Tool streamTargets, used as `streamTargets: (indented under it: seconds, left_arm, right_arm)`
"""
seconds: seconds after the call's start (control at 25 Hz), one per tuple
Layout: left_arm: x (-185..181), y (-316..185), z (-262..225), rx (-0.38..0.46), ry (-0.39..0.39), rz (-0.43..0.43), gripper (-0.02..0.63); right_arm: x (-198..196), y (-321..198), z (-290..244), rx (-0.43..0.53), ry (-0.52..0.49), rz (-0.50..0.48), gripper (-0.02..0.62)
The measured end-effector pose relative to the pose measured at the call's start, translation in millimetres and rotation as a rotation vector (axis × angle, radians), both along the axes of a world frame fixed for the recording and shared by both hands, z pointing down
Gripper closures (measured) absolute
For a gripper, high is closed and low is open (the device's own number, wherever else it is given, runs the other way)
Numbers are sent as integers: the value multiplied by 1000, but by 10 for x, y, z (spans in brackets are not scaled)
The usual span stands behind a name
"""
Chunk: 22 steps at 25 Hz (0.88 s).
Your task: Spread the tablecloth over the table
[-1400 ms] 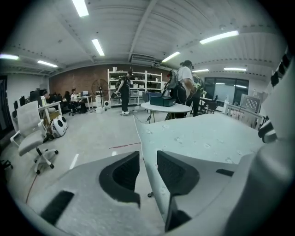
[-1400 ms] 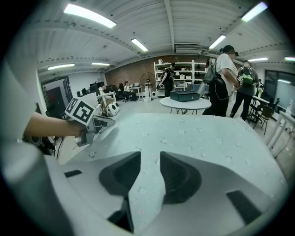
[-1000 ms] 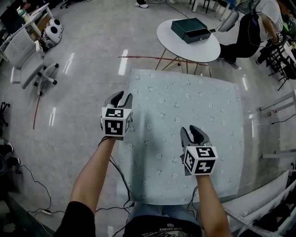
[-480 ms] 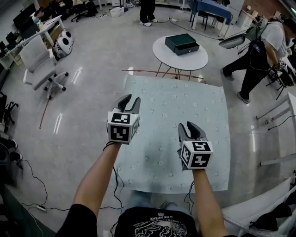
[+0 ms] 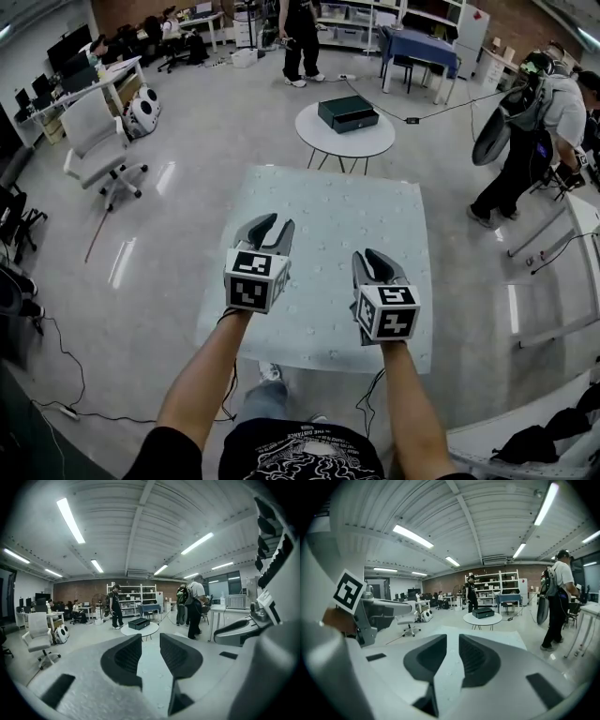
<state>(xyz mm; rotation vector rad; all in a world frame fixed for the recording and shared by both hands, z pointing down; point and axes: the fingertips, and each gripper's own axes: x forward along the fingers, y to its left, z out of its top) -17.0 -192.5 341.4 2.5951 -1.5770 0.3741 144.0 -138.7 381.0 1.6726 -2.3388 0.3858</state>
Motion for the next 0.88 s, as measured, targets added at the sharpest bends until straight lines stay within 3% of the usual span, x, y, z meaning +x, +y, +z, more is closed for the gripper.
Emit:
streamTargets:
  seconds: [0.24,0.44,0.72,0.88]
  left_arm:
    - [358,810,-116,10,-14,14,511]
    - [561,1304,-171,4,-14,35,515]
    - [532,1823,-373,-29,32,99,557]
    - [434,1926,-451,-12,11,106,582]
  right_arm:
    - [306,589,-226,37,-8,-8,572]
    - [431,980,-370,49,4,-34,581]
    - [467,1438,-618,47,-18,-41,589]
    - [387,1577,-724,61,-1,-62,591]
